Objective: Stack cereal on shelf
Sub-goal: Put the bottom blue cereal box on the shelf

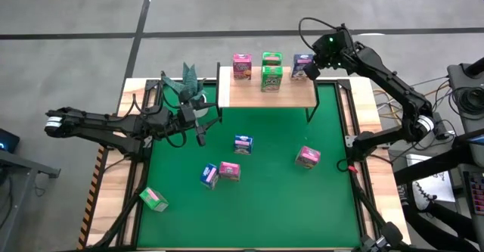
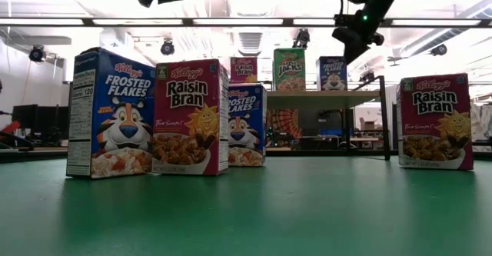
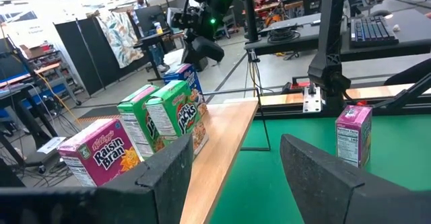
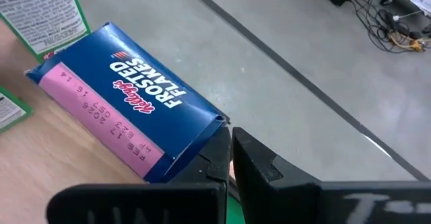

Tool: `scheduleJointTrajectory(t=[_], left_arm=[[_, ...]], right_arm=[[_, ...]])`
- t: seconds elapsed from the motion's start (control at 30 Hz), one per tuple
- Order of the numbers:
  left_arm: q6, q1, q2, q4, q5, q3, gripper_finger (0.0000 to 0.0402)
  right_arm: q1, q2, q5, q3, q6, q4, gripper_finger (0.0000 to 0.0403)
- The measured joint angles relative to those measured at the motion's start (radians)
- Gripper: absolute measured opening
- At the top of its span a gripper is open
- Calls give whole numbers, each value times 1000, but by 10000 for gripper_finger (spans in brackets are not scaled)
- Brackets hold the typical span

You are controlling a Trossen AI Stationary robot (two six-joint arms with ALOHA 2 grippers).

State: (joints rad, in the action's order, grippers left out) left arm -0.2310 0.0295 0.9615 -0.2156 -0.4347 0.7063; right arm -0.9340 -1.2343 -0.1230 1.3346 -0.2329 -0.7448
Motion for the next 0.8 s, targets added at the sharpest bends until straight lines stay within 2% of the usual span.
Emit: scheduleJointTrajectory(t=[0.63, 0.8], left_arm=[[0, 0, 0, 0, 0, 0, 207], [0, 0, 0, 0, 0, 0, 207]], right_arm=[[0, 2, 37, -3, 30, -4, 9], [2, 23, 34, 40, 63, -49, 9]])
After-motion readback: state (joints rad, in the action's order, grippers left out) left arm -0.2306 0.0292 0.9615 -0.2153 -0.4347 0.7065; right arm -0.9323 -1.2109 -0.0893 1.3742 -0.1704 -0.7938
